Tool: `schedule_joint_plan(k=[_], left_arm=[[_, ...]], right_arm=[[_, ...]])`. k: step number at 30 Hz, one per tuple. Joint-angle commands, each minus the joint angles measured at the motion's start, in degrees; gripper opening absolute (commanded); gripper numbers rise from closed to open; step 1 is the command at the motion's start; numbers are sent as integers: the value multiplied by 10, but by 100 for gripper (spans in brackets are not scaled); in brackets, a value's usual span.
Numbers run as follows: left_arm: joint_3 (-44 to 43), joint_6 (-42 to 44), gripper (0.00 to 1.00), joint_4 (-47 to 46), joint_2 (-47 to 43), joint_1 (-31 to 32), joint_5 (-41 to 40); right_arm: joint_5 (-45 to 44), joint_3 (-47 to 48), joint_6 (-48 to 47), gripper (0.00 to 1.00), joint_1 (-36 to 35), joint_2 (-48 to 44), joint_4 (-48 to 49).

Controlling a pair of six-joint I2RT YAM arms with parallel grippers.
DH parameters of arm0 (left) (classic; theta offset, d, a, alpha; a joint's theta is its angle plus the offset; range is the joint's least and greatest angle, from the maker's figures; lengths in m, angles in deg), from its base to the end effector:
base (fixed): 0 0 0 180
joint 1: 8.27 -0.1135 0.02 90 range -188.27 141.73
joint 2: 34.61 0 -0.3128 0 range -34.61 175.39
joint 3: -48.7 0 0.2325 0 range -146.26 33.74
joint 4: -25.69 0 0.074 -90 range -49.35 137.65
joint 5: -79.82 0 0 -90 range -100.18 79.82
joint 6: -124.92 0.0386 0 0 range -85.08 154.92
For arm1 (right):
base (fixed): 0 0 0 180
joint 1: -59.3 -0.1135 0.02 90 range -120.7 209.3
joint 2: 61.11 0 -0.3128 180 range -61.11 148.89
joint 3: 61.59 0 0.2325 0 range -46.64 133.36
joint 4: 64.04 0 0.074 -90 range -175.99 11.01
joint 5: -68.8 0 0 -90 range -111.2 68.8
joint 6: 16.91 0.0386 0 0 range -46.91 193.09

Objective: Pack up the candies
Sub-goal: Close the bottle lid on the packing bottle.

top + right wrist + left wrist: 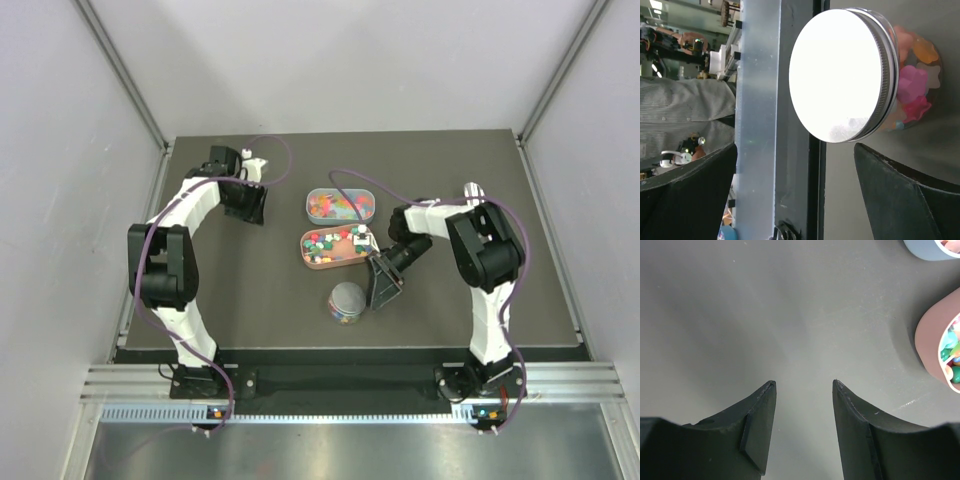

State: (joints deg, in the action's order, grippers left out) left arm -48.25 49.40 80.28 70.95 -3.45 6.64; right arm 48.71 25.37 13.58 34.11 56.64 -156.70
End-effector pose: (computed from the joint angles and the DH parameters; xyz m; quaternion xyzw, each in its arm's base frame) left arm 0.3815 -0.0434 0.2810 0.1947 0.9430 -0.1225 0.2404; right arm 0.2717 0.1678 0.1985 0.4069 -0.6912 -0.5939 0.0635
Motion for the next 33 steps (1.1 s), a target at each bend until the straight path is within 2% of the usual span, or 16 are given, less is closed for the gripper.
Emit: schedule_joint_plan(k=[1,8,15,17,18,20,21,22,24,25,27,28,29,30,31,33], left_arm=[[-26,9,54,1,3,4,0],[-23,8,54,1,4,5,-1],[-20,9,54,4,-10,5,-10],[-20,2,54,0,-23,10,-53],[-16,1,54,-6,-32,16,-106],[-12,-7,54,-9,-61,16,-136],[-9,-11,54,-10,-72,15,-144],[-6,-16,54,-7,-82,15,-142],[14,-39,54,-10,-124,14,-116],[25,-40,54,-13,-142,15,-66],[66,-38,54,-29,-201,19,-21],[82,-31,54,-32,-219,24,6],[97,-10,53,-32,-251,30,43],[130,4,51,-24,-266,41,65],[149,19,51,-17,-279,47,88],[209,60,46,-5,-315,65,136]], right_arm=[[-2,12,-15,100,4,-38,-66],[-23,23,-3,100,7,-51,-65],[-67,86,7,100,58,-96,-57],[-92,105,59,100,72,-114,-25],[-134,121,93,99,88,-158,0],[-205,118,177,100,103,-238,144],[-288,100,207,100,108,-329,194],[-329,81,211,100,105,-378,308],[-407,-21,226,100,101,-510,456],[-417,-55,226,100,101,-543,573],[-450,-116,264,99,89,-600,653],[-438,-118,279,99,88,-602,660],[-422,-108,280,97,88,-594,632],[-390,-76,277,89,88,-562,560],[-383,-61,274,76,87,-542,526],[-363,-21,248,60,79,-476,455]])
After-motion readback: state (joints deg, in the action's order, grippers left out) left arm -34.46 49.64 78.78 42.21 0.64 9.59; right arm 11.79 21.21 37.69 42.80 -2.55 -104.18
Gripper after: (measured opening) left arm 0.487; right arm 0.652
